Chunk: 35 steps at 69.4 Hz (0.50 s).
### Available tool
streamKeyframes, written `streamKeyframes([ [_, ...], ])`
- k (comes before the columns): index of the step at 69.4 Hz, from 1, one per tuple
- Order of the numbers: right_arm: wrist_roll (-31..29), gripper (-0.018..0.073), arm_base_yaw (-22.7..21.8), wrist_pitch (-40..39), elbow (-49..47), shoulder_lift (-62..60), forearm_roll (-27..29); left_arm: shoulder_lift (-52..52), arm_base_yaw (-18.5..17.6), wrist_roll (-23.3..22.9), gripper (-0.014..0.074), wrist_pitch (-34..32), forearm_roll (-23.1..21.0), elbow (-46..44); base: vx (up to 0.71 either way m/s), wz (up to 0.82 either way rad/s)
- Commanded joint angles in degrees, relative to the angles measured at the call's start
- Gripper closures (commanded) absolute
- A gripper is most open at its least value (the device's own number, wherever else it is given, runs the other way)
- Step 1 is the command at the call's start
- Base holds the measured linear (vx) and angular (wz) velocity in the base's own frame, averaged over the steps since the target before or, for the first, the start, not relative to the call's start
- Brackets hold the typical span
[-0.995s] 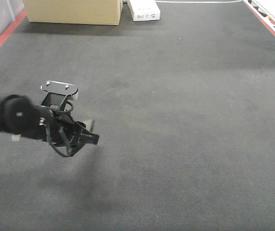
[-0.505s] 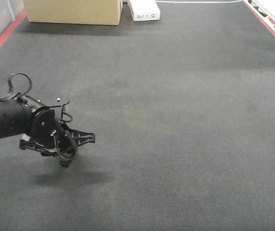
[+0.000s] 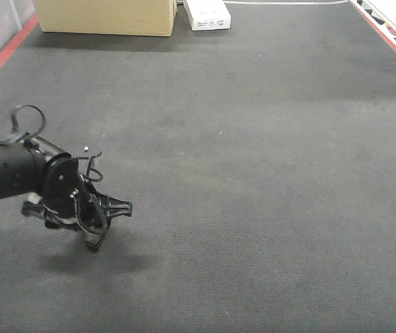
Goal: Move and align brake pads A on conveyor
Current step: 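Lower the left gripper's brake pad onto the belt surface, then open the left gripper to release the pad and lift away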
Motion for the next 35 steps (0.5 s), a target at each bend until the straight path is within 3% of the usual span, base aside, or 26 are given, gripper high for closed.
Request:
streamKeyframes([
  [1, -0.5, 0.0463, -0.1, -5.6, -1.8, 0.4, 0.1, -6.7, -1.4, 1.7, 0.0141, -0.9, 3.9, -1.4, 0.0, 0.0],
  [11, -0.5, 0.0463, -0.1, -5.6, -1.8, 0.4, 0.1, -15.6, -4.0, 1.0, 0.0141, -4.9, 9.4, 4.9, 0.0, 0.0],
  [22, -0.5, 0.0463, -0.1, -5.6, -1.8, 0.4, 0.1, -28.1, -4.9, 1.3, 0.0171, -10.2, 10.2, 13.7, 0.0, 0.0],
  [35, -0.5, 0.0463, -0.1, -5.6, -1.8, 0.4, 0.1, -43.7, -4.9, 3.2, 0.0304, -11.8, 10.2, 21.8, 0.0, 0.0],
])
